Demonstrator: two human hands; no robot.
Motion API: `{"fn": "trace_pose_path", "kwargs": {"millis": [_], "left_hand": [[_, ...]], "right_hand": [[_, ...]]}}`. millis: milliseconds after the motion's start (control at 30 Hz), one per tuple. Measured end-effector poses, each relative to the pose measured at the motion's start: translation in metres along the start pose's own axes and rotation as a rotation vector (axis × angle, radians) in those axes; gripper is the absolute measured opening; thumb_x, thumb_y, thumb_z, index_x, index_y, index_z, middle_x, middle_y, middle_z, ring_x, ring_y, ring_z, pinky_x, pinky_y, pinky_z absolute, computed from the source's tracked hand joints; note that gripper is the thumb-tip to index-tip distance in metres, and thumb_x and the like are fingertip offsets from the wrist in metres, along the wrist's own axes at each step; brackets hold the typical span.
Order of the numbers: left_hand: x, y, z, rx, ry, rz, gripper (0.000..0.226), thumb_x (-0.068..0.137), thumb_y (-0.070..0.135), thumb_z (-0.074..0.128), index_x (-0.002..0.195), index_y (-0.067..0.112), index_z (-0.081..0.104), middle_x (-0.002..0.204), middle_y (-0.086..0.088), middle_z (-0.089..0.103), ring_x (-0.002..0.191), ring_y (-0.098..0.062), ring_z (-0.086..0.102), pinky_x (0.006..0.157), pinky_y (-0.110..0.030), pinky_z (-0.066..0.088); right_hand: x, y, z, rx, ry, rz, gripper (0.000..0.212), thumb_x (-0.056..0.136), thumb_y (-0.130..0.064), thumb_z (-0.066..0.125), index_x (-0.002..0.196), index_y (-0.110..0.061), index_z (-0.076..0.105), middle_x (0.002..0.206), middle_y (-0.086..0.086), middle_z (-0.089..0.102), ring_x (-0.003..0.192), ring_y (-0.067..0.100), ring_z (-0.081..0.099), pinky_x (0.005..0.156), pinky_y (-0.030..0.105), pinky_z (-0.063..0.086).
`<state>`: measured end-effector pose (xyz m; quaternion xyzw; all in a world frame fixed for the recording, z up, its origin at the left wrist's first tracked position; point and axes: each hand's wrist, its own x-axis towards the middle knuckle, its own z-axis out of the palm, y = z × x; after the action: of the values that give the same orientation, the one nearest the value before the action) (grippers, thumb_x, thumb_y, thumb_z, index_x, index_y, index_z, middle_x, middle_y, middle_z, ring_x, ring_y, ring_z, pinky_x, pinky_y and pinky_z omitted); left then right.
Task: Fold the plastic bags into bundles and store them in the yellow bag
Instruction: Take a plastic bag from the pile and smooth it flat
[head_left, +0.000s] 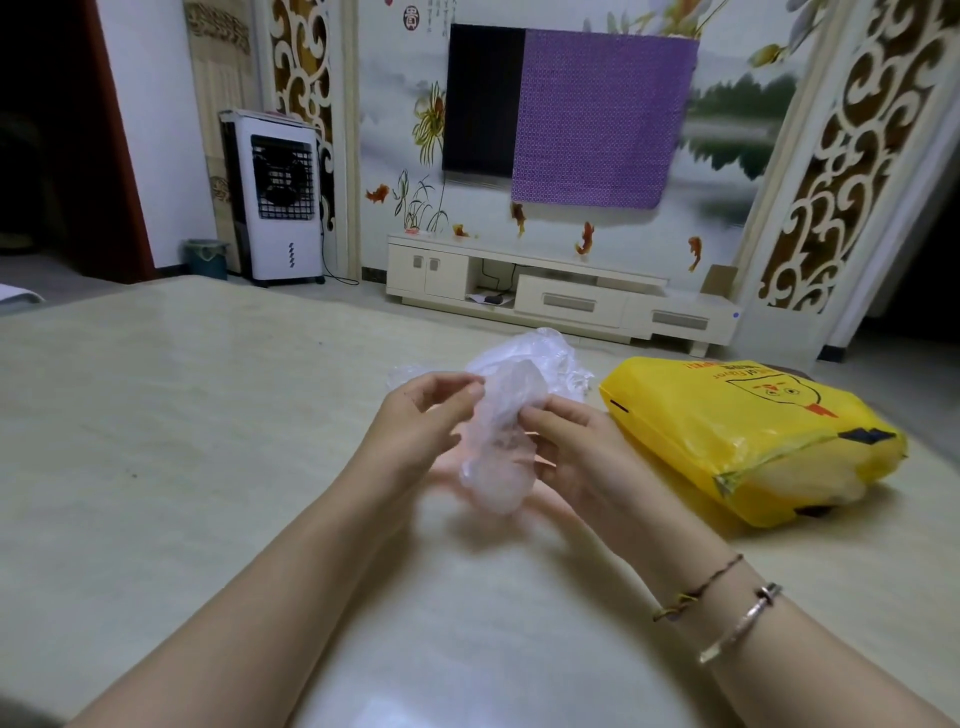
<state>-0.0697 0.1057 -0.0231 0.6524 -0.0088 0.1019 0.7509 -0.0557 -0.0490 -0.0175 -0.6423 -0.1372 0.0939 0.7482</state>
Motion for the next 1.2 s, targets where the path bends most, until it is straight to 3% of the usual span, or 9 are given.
{"fn": "trace_pose_path", "kwargs": {"millis": [133, 300, 433, 567, 667, 833, 1033, 1133, 1200], "left_hand": [[-0.002, -0.004, 0.002, -0.054, -0.082, -0.128, 0.017, 0.086, 0.016, 0.07, 0.101, 0.007, 0.067, 0.1, -0.012, 0.068, 0.083, -0.019, 0.067, 0.071, -0.029, 0.058], [0.0, -0.003, -0.001, -0.052, 0.076, 0.06, 0.009, 0.085, 0.004, 0.068, 0.079, 0.009, 0.066, 0.077, -0.005, 0.065, 0.075, -0.017, 0.061, 0.077, -0.034, 0.053], [0.001, -0.001, -0.004, -0.015, 0.208, 0.171, 0.01, 0.089, 0.008, 0.067, 0.081, 0.013, 0.061, 0.074, 0.002, 0.059, 0.064, -0.007, 0.058, 0.07, -0.035, 0.054], [-0.003, 0.0, 0.0, 0.058, 0.227, 0.245, 0.009, 0.089, 0.009, 0.067, 0.084, 0.011, 0.06, 0.079, 0.003, 0.058, 0.059, -0.009, 0.057, 0.053, -0.024, 0.053], [-0.005, 0.0, 0.0, 0.145, 0.244, 0.287, 0.013, 0.085, 0.008, 0.071, 0.085, 0.009, 0.058, 0.078, 0.004, 0.058, 0.052, -0.005, 0.054, 0.045, -0.018, 0.045], [-0.005, 0.003, -0.003, 0.203, 0.246, 0.176, 0.029, 0.077, 0.024, 0.08, 0.092, 0.017, 0.056, 0.078, 0.003, 0.05, 0.054, -0.002, 0.048, 0.048, -0.024, 0.041], [-0.005, 0.018, -0.002, 0.102, -0.049, -0.26, 0.083, 0.06, 0.079, 0.048, 0.118, 0.021, 0.06, 0.111, -0.002, 0.065, 0.095, -0.023, 0.066, 0.07, -0.036, 0.057], [-0.008, 0.018, -0.004, 0.095, -0.277, -0.289, 0.064, 0.068, 0.063, 0.063, 0.108, 0.013, 0.069, 0.099, -0.004, 0.073, 0.082, -0.019, 0.071, 0.065, -0.032, 0.06], [-0.009, 0.014, -0.002, 0.12, -0.272, -0.226, 0.04, 0.079, 0.035, 0.073, 0.105, 0.006, 0.07, 0.094, -0.006, 0.072, 0.075, -0.015, 0.069, 0.065, -0.029, 0.06]], "right_hand": [[0.003, 0.001, -0.003, 0.07, -0.001, 0.045, 0.026, 0.094, 0.001, 0.046, 0.113, 0.011, 0.06, 0.103, 0.023, 0.061, 0.095, 0.031, 0.057, 0.076, 0.035, 0.048], [0.003, -0.001, -0.007, 0.012, 0.165, 0.036, 0.024, 0.091, 0.007, 0.042, 0.084, -0.004, 0.063, 0.077, 0.012, 0.062, 0.07, 0.023, 0.06, 0.062, 0.029, 0.05], [0.007, 0.0, -0.017, 0.042, 0.362, 0.067, 0.023, 0.09, 0.002, 0.045, 0.084, -0.007, 0.064, 0.073, 0.007, 0.061, 0.059, 0.018, 0.058, 0.053, 0.026, 0.051], [0.003, -0.003, -0.015, 0.046, 0.254, 0.128, 0.027, 0.096, -0.029, 0.053, 0.087, -0.007, 0.065, 0.074, 0.004, 0.07, 0.064, 0.017, 0.066, 0.057, 0.028, 0.054], [0.002, 0.002, -0.007, -0.032, 0.231, 0.061, 0.022, 0.094, -0.018, 0.06, 0.088, 0.003, 0.062, 0.087, 0.018, 0.065, 0.085, 0.031, 0.064, 0.071, 0.035, 0.052], [0.007, -0.002, -0.013, 0.038, 0.311, 0.008, 0.024, 0.1, -0.013, 0.048, 0.087, -0.002, 0.065, 0.075, 0.013, 0.069, 0.059, 0.017, 0.068, 0.059, 0.028, 0.056], [0.001, -0.012, -0.018, -0.167, 0.054, -0.017, 0.038, 0.101, -0.024, 0.048, 0.077, -0.005, 0.071, 0.052, 0.004, 0.055, 0.043, 0.011, 0.048, 0.042, 0.019, 0.039], [-0.003, -0.014, -0.013, -0.268, -0.015, -0.032, 0.042, 0.099, -0.026, 0.05, 0.089, 0.012, 0.062, 0.052, 0.008, 0.044, 0.042, 0.014, 0.04, 0.04, 0.019, 0.034], [-0.001, -0.013, -0.013, -0.343, 0.035, -0.045, 0.045, 0.097, -0.034, 0.054, 0.079, 0.007, 0.06, 0.054, 0.008, 0.044, 0.049, 0.018, 0.043, 0.044, 0.024, 0.037]]}}
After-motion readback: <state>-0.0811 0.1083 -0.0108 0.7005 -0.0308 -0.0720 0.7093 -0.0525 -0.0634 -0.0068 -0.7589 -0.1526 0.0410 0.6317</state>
